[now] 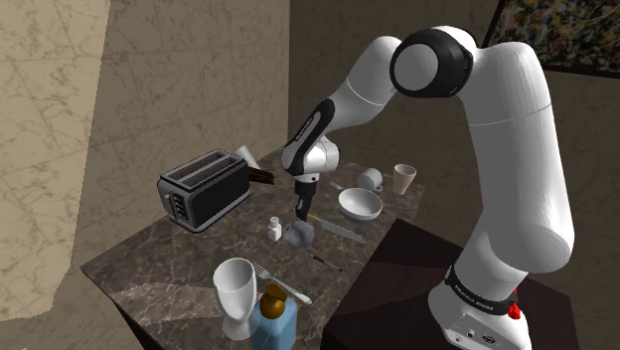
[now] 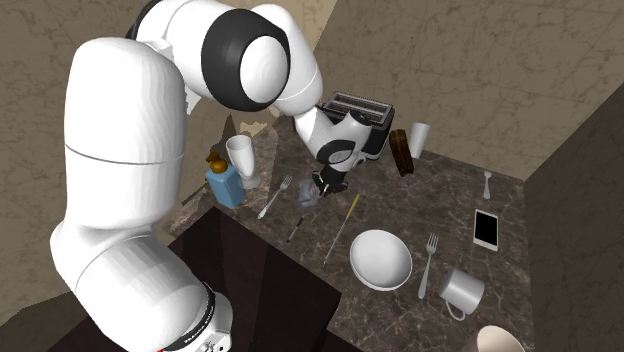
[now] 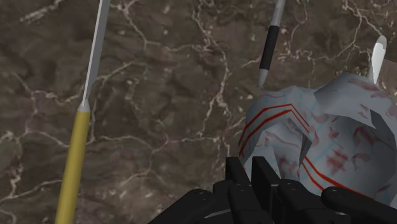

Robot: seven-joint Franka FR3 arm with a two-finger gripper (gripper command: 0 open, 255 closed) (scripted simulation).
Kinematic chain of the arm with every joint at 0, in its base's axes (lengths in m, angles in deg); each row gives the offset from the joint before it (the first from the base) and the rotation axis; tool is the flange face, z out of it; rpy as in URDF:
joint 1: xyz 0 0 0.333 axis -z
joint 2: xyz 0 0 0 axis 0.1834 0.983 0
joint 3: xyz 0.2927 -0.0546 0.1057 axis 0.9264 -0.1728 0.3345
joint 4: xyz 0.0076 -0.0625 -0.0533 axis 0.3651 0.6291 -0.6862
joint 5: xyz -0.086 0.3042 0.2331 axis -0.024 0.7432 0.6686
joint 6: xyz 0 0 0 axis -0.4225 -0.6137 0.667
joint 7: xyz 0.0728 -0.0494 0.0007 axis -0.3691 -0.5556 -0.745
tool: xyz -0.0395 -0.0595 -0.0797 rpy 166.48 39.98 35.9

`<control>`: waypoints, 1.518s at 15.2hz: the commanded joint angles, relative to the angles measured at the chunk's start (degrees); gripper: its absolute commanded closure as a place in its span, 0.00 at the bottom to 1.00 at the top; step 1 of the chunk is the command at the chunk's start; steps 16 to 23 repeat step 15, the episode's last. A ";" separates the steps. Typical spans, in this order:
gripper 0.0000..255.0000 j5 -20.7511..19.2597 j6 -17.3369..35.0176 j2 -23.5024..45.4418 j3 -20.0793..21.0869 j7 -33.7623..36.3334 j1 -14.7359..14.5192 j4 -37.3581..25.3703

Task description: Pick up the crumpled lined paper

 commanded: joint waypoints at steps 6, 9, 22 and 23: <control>1.00 -1.66 -3.39 -4.76 -1.09 1.71 -0.71 1.19; 1.00 -2.45 -5.02 -6.80 -1.54 2.51 -0.99 1.52; 1.00 -3.56 -7.34 -9.53 -2.10 3.64 -1.31 1.79; 1.00 -3.56 -7.34 -9.53 -2.10 3.64 -1.31 1.79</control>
